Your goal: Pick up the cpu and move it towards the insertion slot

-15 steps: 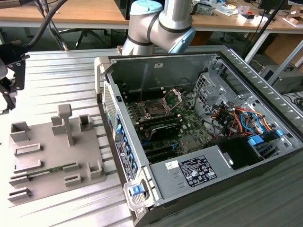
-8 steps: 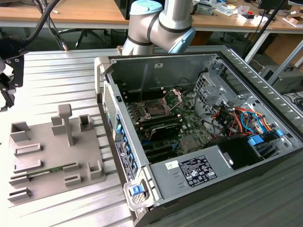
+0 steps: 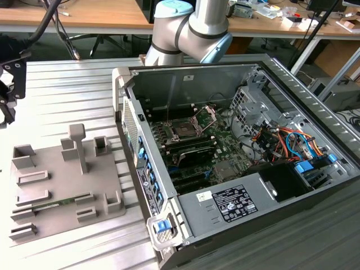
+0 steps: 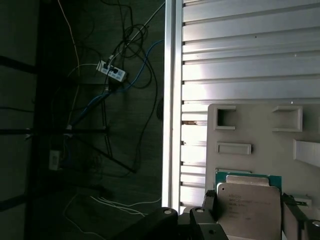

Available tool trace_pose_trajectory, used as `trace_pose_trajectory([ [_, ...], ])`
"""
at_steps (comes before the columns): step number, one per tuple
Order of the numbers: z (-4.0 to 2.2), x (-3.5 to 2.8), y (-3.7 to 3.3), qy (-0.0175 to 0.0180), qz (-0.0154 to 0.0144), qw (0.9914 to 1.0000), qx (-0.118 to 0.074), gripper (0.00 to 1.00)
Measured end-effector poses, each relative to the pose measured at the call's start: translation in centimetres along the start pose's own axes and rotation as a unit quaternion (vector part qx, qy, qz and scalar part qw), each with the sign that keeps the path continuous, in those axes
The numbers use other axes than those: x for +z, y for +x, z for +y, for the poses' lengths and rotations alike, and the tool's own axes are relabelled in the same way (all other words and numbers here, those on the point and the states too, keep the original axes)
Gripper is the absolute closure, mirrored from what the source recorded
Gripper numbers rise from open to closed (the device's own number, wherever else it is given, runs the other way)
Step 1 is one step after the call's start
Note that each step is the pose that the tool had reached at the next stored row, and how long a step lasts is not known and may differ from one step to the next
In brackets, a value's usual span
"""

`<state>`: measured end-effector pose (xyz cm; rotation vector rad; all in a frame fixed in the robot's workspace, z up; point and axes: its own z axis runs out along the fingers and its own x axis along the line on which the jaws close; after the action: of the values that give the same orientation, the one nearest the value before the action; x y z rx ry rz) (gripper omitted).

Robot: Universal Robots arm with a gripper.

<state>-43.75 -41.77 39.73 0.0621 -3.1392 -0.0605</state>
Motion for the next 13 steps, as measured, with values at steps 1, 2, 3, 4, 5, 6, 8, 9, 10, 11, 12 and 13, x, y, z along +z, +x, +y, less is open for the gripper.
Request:
trace_pose_trajectory([
  [1, 0.0, -0.04, 0.0, 0.0, 0.0, 1.0, 0.0, 0.45],
  [2, 0.0, -0.08, 0.0, 0.0, 0.0, 1.0, 0.0, 0.45],
  [3, 0.0, -0.09, 0.0, 0.0, -0.0001, 1.0, 0.0, 0.45],
  [4, 0.0, -0.09, 0.0, -0.0001, -0.0001, 1.0, 0.0, 0.45],
  [5, 0.01, -0.1, 0.0, -0.0001, -0.0001, 1.0, 0.0, 0.45],
  [6, 0.01, -0.11, 0.0, 0.0, 0.0, 1.0, 0.0, 0.45],
  [8, 0.01, -0.11, 0.0, 0.0, 0.0, 1.0, 0.0, 0.45],
  [9, 0.0, -0.12, 0.0, 0.0, 0.0, 1.0, 0.0, 0.45],
  [10, 0.0, -0.11, 0.0, 0.0, 0.0, 1.0, 0.0, 0.45],
  [11, 0.0, -0.11, 0.0, 0.0, 0.0, 1.0, 0.0, 0.45],
  [12, 0.0, -0.11, 0.0, 0.0, 0.0, 1.0, 0.0, 0.45],
  [13, 0.01, -0.12, 0.0, 0.0, 0.0, 1.0, 0.0, 0.45],
])
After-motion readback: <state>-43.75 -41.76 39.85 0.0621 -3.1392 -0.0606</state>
